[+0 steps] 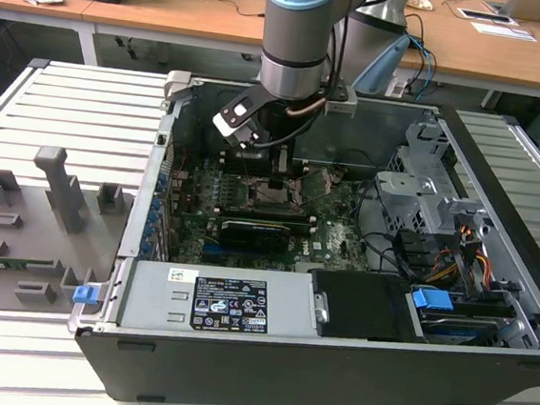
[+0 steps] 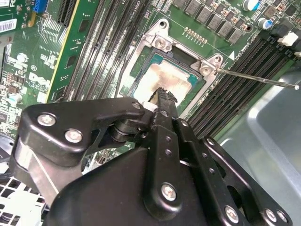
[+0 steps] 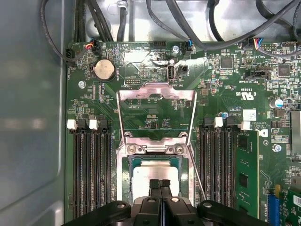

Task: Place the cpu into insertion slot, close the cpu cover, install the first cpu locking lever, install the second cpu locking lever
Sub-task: 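Close the cpu cover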

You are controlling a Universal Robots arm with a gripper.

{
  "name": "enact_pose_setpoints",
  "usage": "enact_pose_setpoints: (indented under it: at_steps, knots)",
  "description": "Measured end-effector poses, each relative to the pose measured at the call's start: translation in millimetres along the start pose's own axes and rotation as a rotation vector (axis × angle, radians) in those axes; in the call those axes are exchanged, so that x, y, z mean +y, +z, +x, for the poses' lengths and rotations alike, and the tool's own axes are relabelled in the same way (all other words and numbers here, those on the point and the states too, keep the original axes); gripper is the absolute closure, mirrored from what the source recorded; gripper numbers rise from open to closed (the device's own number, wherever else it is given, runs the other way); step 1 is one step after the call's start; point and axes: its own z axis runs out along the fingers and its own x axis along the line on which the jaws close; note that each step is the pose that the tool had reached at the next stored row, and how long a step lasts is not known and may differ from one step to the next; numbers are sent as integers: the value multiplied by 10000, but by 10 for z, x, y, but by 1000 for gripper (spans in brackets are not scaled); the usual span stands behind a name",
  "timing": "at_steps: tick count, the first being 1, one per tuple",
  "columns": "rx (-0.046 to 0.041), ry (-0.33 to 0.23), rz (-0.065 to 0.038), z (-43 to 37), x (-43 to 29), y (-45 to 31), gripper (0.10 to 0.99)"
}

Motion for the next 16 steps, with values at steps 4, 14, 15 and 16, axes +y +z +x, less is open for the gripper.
enact_pose_setpoints:
  at_steps: [4, 14, 15, 16]
  knots:
    - [0, 0, 1, 0, 1, -25, 980]
    - [-1, 11, 1, 1, 3, -59, 980]
    - [-2, 13, 0, 1, 3, -63, 980]
    - [-1, 17, 0, 1, 4, -69, 980]
